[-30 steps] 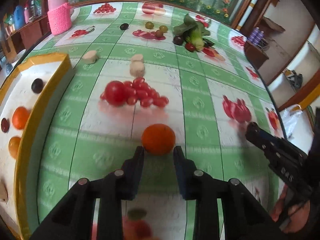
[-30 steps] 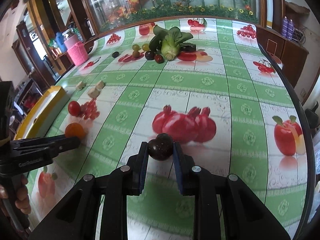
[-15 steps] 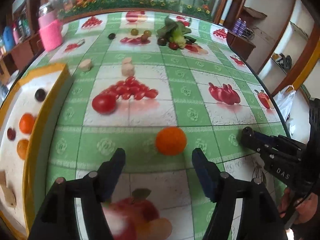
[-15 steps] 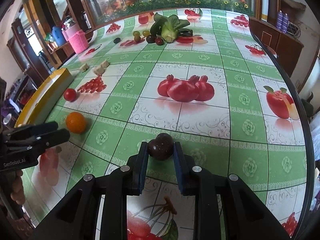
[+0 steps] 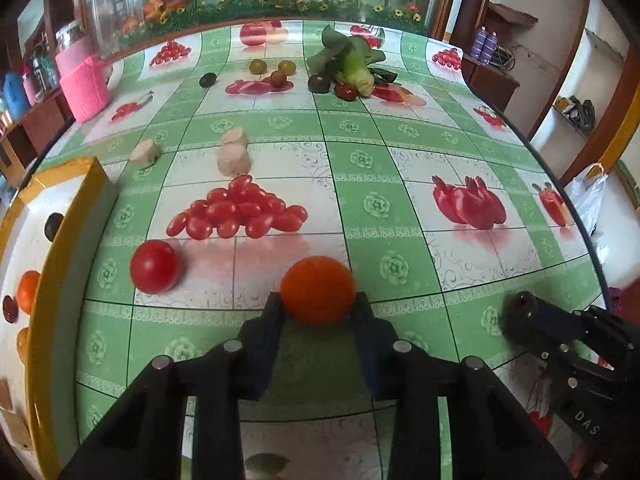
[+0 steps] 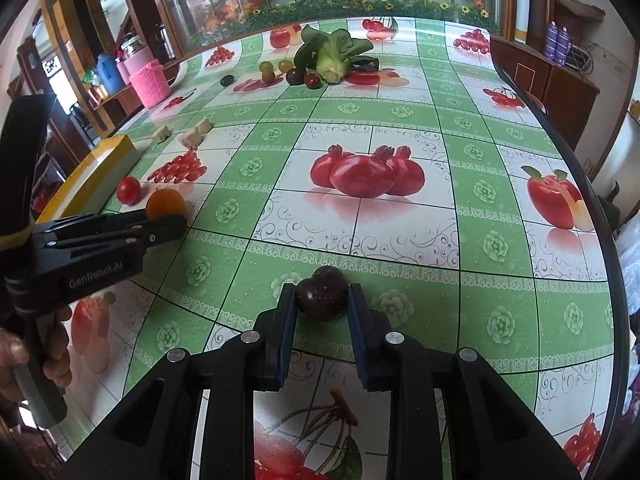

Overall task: Organize fruits
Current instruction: 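Carry the tangerine and plum into the tray and open both grippers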

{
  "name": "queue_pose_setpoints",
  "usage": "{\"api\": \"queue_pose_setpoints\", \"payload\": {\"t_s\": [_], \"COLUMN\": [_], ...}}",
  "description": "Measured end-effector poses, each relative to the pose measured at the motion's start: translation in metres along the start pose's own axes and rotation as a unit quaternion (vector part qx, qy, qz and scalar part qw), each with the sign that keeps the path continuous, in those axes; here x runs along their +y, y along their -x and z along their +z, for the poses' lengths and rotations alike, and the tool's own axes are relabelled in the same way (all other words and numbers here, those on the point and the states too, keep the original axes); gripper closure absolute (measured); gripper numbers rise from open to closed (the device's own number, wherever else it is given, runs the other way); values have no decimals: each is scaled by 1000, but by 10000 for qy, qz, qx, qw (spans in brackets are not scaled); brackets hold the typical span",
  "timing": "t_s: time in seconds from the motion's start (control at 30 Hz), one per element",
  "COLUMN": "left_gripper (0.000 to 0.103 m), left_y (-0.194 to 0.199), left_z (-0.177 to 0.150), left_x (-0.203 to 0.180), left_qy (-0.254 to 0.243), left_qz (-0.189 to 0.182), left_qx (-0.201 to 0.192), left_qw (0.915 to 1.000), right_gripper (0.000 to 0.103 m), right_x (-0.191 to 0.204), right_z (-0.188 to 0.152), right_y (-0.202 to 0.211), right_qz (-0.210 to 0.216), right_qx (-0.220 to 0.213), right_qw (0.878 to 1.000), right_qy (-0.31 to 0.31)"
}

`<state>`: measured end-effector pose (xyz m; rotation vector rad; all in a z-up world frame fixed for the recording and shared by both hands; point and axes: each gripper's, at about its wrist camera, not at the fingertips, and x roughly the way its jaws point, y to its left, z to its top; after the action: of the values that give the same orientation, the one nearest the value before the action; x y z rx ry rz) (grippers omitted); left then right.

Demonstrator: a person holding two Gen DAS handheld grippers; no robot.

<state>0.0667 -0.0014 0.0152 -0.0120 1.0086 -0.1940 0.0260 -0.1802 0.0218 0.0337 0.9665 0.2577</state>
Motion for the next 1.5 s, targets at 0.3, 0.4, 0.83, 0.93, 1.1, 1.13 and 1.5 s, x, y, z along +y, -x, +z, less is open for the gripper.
{"api": "queue_pose_setpoints", "payload": {"t_s": [0.3, 0.4, 0.83, 0.93, 1.1, 1.13, 1.5], "left_gripper": [66, 66, 66, 66, 66, 66, 66], "left_y": [40, 59, 116, 125, 137, 139, 151], "left_z": [-25, -35, -49, -49, -52, -53, -64], "left_x": [7, 10, 55, 74, 107, 115, 207], "left_qy": [118, 93, 538, 686, 904, 947, 1503], "left_qz": [-401, -433, -392, -345, -156, -106, 536], "left_qx": [-30, -110, -565, -677, -810, -827, -871], "left_qw": [9991, 9990, 9962, 9947, 9925, 9920, 9833], "right_gripper": [78, 78, 78, 78, 78, 78, 78], "right_x": [9, 11, 63, 85, 125, 132, 220], "right_z": [-5, -7, 13, 24, 43, 46, 92], "right_y": [25, 35, 31, 29, 25, 24, 1], "right_qz": [61, 144, 416, 559, 839, 884, 1470], "right_qx": [-176, -229, -208, -221, -232, -235, -224], "right_qw": [9997, 9996, 9979, 9965, 9929, 9921, 9815], "right_qy": [127, 119, 448, 582, 811, 858, 1207]}}
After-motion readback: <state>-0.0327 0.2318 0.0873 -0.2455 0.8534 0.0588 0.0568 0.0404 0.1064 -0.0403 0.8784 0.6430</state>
